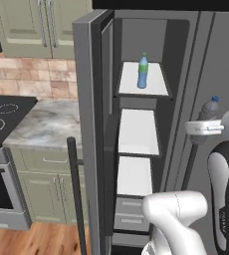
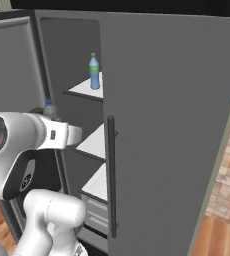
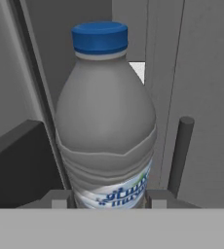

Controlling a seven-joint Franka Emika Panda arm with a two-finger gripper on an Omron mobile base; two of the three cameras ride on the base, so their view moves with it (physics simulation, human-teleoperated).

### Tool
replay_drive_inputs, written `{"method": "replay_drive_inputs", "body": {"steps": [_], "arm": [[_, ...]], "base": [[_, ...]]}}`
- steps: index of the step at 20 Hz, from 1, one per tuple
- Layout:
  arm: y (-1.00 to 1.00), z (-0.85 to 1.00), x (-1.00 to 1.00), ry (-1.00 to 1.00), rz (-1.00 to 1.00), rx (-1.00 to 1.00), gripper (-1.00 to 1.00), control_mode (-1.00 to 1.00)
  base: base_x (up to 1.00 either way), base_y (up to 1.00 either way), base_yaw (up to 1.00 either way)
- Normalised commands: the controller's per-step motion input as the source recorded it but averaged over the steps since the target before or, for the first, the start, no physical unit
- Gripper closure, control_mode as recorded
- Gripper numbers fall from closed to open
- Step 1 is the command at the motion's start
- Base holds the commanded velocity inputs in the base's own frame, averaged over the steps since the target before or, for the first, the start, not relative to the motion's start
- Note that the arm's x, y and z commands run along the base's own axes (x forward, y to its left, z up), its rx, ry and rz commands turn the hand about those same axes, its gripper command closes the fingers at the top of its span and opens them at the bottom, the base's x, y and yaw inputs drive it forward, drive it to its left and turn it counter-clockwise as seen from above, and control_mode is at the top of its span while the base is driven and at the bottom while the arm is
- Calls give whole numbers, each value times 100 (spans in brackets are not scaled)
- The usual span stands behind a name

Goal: Take the bottled waters from the counter and place them in the freezer to freeze. Close the freezer door after placing the bottles.

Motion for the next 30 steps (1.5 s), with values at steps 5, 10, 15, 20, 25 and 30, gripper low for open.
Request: {"method": "replay_drive_inputs", "body": {"steps": [5,10,15,20,25,30], "arm": [[36,-34,19,-1,0,0,100,-100],[3,-32,21,0,6,0,100,-100],[-4,-38,20,0,8,0,100,-100],[0,-34,7,-4,4,0,100,-100],[0,-32,3,-8,0,0,100,-100],[12,-38,14,-12,0,0,100,-100]], "base": [[0,0,0],[0,0,0],[0,0,0],[0,0,0],[0,0,0],[0,0,0]]}}
